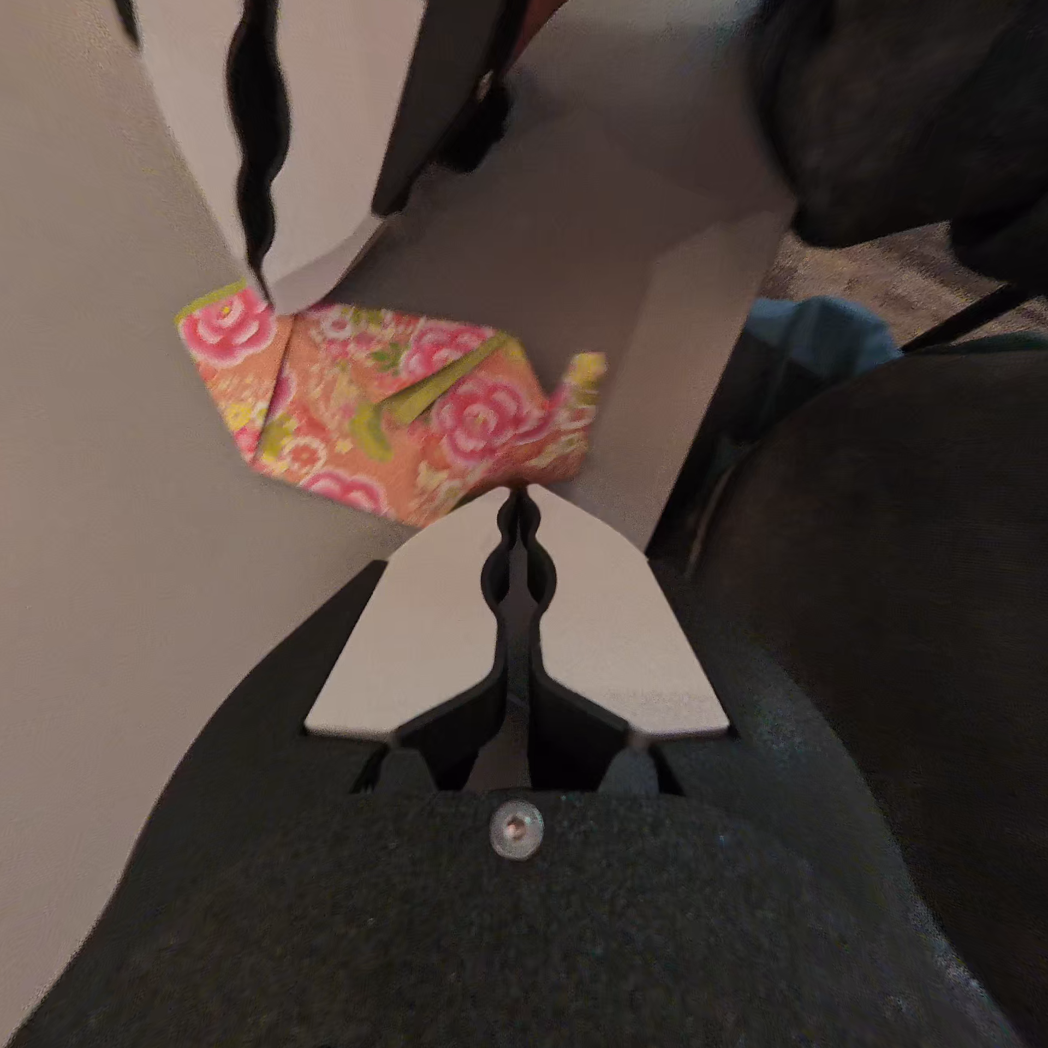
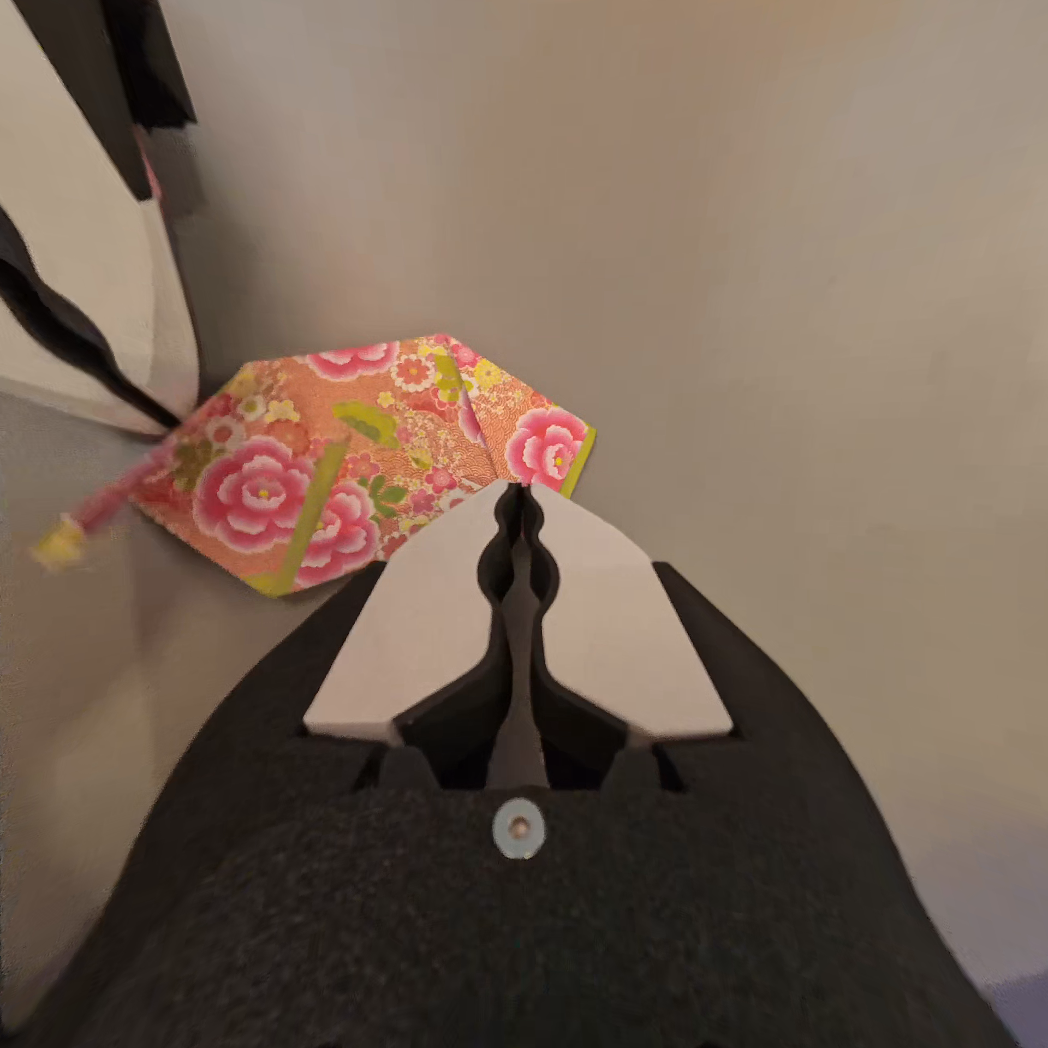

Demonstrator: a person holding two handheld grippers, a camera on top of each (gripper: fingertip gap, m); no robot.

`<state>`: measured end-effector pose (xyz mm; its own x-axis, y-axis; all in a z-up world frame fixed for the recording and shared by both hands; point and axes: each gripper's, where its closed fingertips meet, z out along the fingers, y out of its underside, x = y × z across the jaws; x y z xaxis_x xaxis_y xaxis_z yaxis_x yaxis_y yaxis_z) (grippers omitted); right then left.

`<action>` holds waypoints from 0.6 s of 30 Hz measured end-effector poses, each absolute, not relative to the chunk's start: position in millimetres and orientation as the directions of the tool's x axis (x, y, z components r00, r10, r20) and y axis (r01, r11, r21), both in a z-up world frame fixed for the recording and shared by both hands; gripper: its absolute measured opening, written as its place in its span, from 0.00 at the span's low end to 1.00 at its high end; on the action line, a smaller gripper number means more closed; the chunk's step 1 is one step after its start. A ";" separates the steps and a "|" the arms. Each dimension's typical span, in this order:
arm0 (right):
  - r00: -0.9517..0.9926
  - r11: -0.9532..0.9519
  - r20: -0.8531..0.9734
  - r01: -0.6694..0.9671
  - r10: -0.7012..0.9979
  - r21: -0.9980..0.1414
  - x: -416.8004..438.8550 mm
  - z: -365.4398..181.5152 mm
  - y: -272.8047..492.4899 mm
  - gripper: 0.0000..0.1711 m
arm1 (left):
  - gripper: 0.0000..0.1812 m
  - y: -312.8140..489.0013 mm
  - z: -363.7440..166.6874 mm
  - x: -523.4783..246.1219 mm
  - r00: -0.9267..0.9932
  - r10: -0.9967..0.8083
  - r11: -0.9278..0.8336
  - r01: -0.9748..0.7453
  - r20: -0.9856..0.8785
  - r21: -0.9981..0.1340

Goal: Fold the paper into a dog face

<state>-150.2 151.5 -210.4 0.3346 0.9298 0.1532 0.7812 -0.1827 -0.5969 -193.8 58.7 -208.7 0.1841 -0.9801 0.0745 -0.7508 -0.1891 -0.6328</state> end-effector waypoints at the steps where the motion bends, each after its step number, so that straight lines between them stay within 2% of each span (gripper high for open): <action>1: 0.365 -0.203 0.156 0.770 0.918 -0.605 -147.2 -210.5 151.7 0.00 | 0.00 61.9 -209.8 -195.3 0.191 -0.979 -0.194 -0.755 0.073 -0.626; 6: 0.566 -0.384 0.143 0.702 0.812 -0.599 -129.8 -211.1 149.0 0.00 | 0.00 74.3 -204.5 -197.0 0.190 -0.980 -0.188 -0.763 0.064 -0.619; 10: 0.785 -0.594 0.083 0.529 0.614 -0.607 -119.2 -211.5 144.2 0.00 | 0.00 63.7 -174.0 -184.0 0.147 -0.975 -0.223 -0.652 0.169 -0.724; 12: 0.858 -0.658 0.071 0.441 0.509 -0.611 -114.4 -211.6 141.6 0.00 | 0.00 64.8 -182.8 -183.3 0.166 -0.971 -0.238 -0.680 0.170 -0.694; 15: 0.899 -0.668 0.091 0.384 0.429 -0.637 -113.1 -211.5 137.2 0.00 | 0.00 72.1 -207.3 -187.9 0.193 -0.978 -0.201 -0.766 0.079 -0.611; 18: 0.918 -0.688 0.049 0.329 0.393 -0.647 -110.8 -211.5 130.2 0.00 | 0.00 79.5 -208.9 -183.9 0.204 -0.978 -0.192 -0.774 0.050 -0.604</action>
